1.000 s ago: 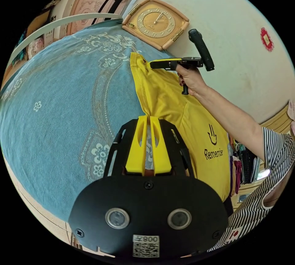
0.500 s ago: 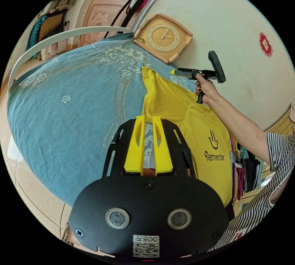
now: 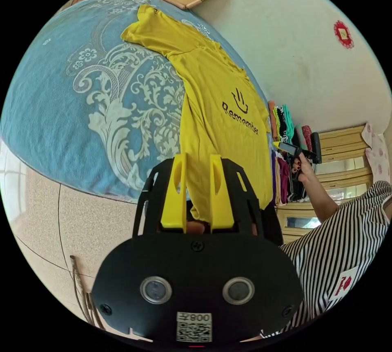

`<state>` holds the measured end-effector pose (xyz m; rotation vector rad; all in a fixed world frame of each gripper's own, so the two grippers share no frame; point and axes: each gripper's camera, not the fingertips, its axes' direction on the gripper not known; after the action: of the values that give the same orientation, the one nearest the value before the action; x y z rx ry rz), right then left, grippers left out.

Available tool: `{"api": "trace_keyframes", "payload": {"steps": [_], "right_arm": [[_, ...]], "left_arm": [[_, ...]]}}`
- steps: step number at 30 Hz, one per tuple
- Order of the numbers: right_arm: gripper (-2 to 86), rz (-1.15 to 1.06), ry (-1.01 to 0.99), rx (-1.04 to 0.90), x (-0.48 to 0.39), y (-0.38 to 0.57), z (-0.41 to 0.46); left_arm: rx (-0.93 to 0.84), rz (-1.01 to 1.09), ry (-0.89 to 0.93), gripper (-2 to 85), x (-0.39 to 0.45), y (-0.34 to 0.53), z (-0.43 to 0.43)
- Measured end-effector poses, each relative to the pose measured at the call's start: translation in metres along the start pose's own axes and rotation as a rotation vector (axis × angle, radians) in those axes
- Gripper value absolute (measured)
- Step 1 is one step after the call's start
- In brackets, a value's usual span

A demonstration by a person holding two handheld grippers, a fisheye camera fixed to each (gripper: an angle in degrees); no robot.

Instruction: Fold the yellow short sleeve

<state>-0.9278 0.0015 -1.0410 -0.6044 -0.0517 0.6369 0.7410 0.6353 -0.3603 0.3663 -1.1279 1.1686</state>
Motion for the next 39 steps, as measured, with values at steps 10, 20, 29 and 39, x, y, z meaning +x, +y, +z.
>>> {"api": "trace_keyframes", "payload": {"steps": [10,20,29,39], "right_arm": [[3.6,0.208,0.054,-0.041,0.109,0.187,-0.011],[3.5,0.302,-0.045,-0.059,0.191,0.286,0.013],[3.2,0.263,-0.053,-0.055,0.225,0.337,0.016],[2.9,0.265,-0.039,-0.045,0.26,0.384,0.012]], "left_arm": [[-0.119,0.015,-0.097,10.3,0.052,0.063,-0.014],[-0.183,-0.005,-0.227,5.4,0.077,0.076,-0.012],[0.009,-0.27,-0.021,4.3,0.033,0.146,-0.09],[-0.028,-0.233,-0.066,4.4,0.044,0.164,-0.09]]}}
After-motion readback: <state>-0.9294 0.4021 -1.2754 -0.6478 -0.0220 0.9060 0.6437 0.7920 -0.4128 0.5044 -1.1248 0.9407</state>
